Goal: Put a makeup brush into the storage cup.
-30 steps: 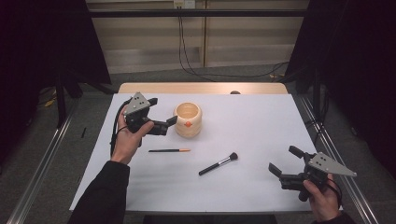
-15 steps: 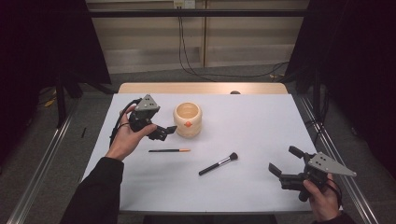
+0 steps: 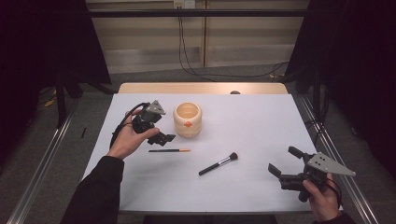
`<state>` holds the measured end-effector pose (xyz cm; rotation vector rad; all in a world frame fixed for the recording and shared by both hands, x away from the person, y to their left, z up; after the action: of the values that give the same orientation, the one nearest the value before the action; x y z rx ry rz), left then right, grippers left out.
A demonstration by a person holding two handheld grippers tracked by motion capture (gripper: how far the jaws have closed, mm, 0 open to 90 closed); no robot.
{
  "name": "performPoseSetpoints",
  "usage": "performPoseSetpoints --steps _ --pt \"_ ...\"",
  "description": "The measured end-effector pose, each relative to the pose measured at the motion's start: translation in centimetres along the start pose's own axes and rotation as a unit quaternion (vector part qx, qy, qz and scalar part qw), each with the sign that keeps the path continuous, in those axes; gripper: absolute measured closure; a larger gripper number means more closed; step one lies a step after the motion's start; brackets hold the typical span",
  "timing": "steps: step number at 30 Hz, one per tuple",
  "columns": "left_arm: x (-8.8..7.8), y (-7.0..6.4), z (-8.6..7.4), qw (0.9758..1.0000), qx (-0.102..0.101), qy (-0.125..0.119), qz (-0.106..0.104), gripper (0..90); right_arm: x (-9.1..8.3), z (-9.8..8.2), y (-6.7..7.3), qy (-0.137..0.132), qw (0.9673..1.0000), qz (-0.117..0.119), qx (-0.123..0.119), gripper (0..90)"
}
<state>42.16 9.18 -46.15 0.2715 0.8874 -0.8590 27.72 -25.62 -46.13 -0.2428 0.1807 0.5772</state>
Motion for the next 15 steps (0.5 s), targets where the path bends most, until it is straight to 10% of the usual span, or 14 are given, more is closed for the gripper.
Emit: performPoseSetpoints --steps 8,15 --pt "0.8 0.2 -1.0 0.9972 0.009 0.070 -0.025 7.7 0.0 0.0 0.0 0.001 1.0000 0.001 -0.001 0.0" --pt "2.6 -0.6 -2.9 0.9889 0.027 0.141 -0.037 11.2 0.0 -0.1 0.1 0.003 1.0000 0.002 0.001 0.0"
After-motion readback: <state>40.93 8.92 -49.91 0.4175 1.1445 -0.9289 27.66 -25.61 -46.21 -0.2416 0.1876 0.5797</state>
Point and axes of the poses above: each handheld gripper's, and its own axes: x roughly forward along the jaws, z roughly out of its top, y roughly to its left, the point moved 10 cm from there along x, roughly forward along the jaws, and after that the axes turned 15 degrees about -x, right-handed, at the moved point
